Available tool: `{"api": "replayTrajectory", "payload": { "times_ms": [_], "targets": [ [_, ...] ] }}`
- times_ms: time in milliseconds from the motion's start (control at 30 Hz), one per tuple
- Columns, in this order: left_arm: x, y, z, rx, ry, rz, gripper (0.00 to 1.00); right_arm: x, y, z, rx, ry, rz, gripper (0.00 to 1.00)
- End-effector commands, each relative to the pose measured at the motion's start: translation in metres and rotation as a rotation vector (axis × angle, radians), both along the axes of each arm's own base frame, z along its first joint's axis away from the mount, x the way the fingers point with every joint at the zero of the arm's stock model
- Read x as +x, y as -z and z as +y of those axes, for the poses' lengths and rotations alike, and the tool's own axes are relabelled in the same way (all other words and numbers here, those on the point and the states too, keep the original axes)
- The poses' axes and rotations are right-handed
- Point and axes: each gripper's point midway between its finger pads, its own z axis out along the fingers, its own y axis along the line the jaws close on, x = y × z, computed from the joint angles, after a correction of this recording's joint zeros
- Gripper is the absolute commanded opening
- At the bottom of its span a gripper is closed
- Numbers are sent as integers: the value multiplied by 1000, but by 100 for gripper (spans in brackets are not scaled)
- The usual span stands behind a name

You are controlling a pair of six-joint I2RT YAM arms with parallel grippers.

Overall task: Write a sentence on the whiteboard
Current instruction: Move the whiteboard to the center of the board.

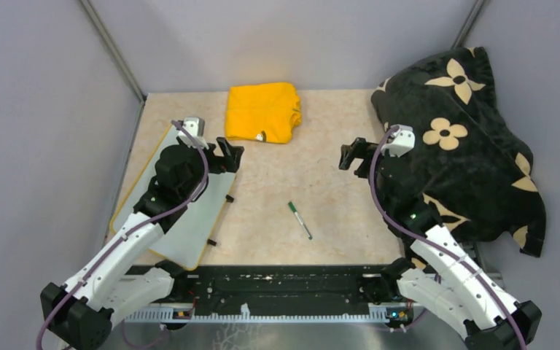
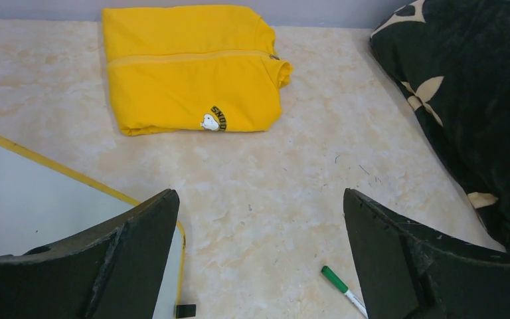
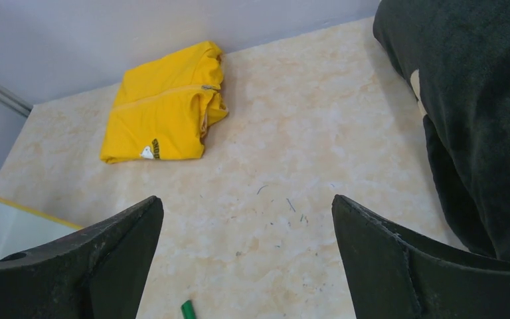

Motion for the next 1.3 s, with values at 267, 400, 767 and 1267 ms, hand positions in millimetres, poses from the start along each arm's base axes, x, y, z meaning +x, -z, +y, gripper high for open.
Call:
{"api": "replayTrajectory", "payload": {
  "times_ms": [267,400,767,1267],
  "targets": [
    [-14,-21,-11,5,112,-114,99,-14,-20,17,-145,-144,-67,90],
    [-15,-20,-16,1,134,-113,99,-22,-3,39,-244,-186,-10,88],
    [-16,-19,-8,-28,93,-130,99,-69,108,127,-310,-382,262,80],
    [-20,-19,-13,-30,132,-145,99,-73,178,173,-351,-484,441,60]
  ]
}}
